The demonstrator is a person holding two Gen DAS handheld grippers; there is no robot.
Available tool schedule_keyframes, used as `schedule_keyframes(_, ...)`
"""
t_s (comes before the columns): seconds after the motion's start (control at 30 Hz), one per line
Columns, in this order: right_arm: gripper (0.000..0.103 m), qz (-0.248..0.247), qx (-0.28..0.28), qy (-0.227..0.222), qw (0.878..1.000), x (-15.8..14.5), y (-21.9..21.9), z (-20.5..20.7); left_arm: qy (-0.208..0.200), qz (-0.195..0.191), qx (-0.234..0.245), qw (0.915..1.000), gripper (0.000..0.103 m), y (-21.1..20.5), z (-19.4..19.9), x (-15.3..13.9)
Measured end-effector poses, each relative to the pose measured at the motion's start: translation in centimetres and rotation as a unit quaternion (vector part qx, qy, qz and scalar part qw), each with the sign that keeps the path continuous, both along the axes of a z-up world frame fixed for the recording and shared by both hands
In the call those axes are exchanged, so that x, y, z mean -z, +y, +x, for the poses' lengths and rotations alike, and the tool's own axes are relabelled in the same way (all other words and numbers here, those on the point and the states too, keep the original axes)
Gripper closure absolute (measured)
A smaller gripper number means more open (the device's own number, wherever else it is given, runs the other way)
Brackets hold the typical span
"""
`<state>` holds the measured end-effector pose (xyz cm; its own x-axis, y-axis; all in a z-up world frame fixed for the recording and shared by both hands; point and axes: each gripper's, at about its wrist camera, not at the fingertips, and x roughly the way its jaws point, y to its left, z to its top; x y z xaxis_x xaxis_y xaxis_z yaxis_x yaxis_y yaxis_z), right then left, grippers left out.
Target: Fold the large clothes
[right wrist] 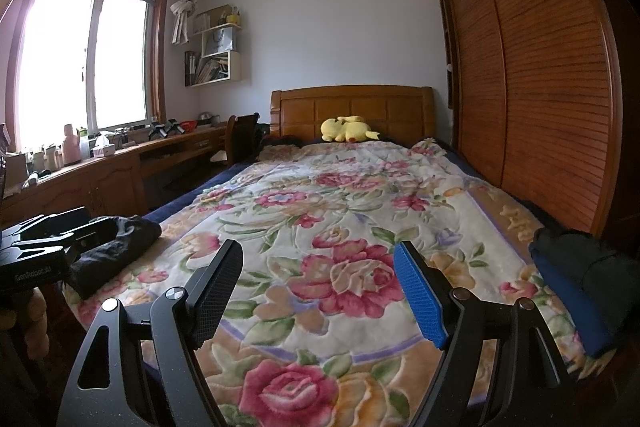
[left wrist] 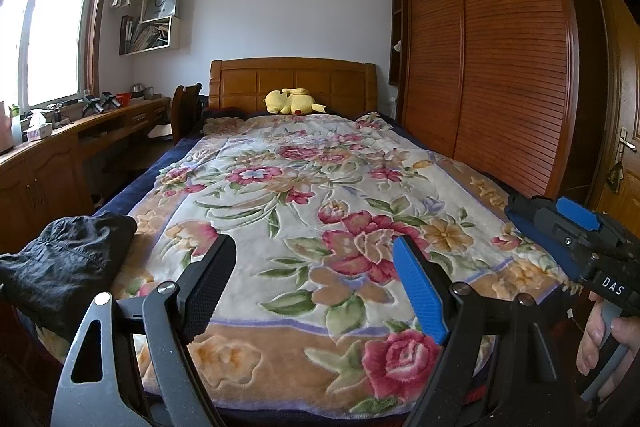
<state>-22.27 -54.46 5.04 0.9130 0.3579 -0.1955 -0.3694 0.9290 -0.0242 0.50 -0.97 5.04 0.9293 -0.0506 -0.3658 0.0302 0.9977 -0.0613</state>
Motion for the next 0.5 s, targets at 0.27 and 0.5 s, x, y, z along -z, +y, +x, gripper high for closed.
schedule_keyframes(0.27, 0.024, 0.0, -0.002, 0.001, 1.0, 0.04, -0.11, 0.06, 0.0, 0.0, 0.0, 1.0, 0.022, -0.05, 0.01, -0.03)
schedule_keyframes(0.5, 0.023, 0.001, -0.003, 0.0, 1.0, 0.03, -0.08, 0.01, 0.0, -0.001, 0.0, 1.0, 0.022, -0.08, 0.02, -0.06)
